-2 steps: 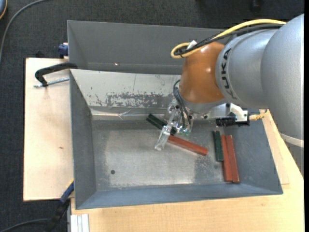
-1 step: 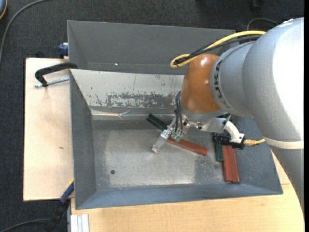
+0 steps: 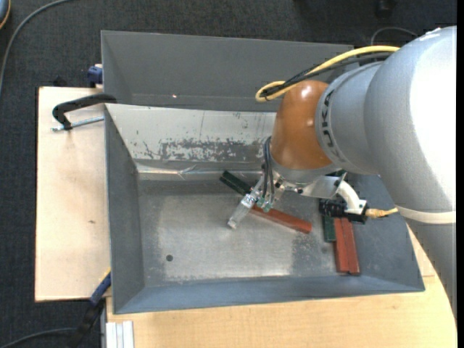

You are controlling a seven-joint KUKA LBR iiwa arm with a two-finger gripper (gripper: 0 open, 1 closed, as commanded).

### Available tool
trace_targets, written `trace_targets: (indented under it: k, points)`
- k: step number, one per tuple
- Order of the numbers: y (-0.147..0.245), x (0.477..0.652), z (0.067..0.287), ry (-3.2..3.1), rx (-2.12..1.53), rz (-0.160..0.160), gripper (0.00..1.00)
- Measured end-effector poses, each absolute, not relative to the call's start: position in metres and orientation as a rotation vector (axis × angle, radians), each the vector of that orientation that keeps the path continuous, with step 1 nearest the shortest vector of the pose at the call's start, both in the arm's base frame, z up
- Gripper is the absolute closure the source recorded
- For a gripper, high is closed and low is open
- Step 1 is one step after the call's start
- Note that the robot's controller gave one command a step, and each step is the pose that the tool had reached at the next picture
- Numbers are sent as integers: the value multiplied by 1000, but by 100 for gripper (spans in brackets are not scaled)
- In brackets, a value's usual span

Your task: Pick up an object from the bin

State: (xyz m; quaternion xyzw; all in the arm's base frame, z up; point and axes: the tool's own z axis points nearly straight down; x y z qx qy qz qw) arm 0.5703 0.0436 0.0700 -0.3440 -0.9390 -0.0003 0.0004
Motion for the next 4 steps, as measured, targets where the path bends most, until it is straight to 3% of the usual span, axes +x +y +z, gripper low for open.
trace_targets:
  k: [1,2,3,4]
  points:
    - [44,570,70,-2950,-1080,-1,100]
    - [44,572,102,-2957,-1080,-7,100]
    - [45,573,113,-2956,-1077,-6,100]
    - [46,576,186,-2961,-1074,-7,100]
